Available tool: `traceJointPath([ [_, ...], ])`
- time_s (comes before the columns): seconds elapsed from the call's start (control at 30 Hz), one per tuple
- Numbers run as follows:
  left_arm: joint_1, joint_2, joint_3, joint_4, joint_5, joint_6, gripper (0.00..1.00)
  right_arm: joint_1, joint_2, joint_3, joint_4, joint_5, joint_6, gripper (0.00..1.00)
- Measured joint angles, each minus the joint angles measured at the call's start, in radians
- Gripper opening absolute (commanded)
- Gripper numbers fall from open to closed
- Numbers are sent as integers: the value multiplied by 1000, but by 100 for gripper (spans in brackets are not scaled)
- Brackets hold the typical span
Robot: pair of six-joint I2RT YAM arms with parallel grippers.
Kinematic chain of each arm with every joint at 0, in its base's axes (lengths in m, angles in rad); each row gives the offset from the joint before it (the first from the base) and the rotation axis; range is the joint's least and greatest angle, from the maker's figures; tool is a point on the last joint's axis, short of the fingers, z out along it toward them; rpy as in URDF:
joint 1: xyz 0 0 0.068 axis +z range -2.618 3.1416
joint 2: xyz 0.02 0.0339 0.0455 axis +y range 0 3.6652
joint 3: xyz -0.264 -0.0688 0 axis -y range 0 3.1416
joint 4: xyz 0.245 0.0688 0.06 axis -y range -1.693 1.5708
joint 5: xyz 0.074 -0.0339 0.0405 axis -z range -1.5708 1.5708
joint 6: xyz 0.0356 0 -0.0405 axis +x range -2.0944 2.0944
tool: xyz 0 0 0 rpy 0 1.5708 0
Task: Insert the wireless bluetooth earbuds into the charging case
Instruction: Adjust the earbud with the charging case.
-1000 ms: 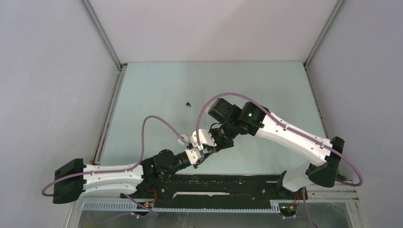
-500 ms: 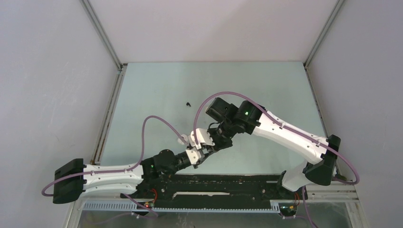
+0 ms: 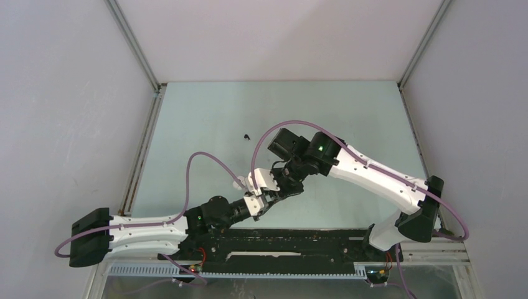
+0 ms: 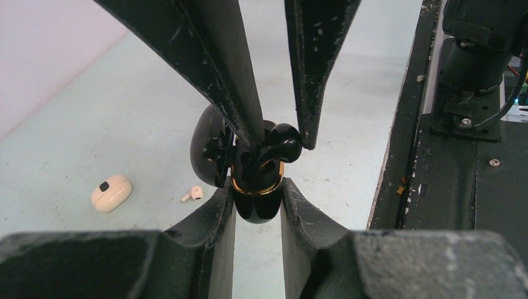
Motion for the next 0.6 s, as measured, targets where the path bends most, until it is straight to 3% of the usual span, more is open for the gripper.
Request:
traceJointPath([
  [0.6, 0, 1, 0, 42, 31, 0, 5, 16, 1, 27, 3, 59, -8, 30],
])
